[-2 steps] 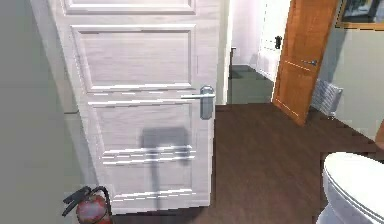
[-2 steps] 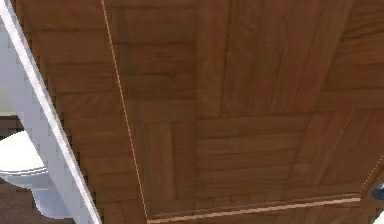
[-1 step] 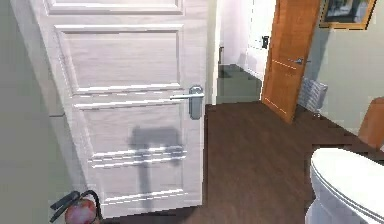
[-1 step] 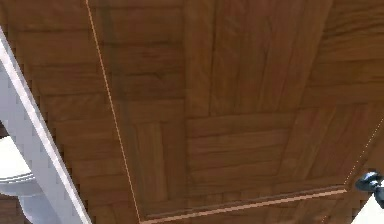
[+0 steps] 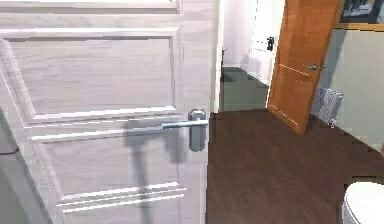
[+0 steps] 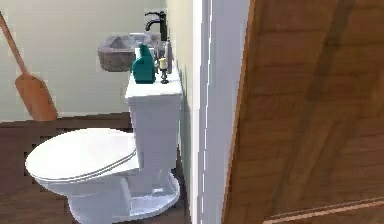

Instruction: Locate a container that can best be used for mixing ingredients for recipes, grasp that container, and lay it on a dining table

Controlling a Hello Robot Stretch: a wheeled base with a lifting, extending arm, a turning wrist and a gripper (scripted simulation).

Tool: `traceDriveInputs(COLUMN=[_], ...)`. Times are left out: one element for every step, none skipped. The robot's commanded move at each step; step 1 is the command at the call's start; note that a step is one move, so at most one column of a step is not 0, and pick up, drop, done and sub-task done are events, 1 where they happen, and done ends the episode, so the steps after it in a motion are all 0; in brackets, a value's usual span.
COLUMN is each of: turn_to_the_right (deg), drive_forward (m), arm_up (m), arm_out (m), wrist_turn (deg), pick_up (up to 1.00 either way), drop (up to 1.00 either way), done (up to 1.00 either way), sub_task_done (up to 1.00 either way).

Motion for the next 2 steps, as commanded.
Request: traceDriveInputs(turn_to_the_right=[45.0, 6.0], drive_forward=[0.00, 0.00], arm_up=[0.00, 0.00], arm_out=[0.00, 0.00], wrist_turn=[0.0, 0.0], pick_up=[0.00, 0.00], drop=[0.00, 0.00], done=[0.00, 0.00], sub_task_done=[0.00, 0.00])
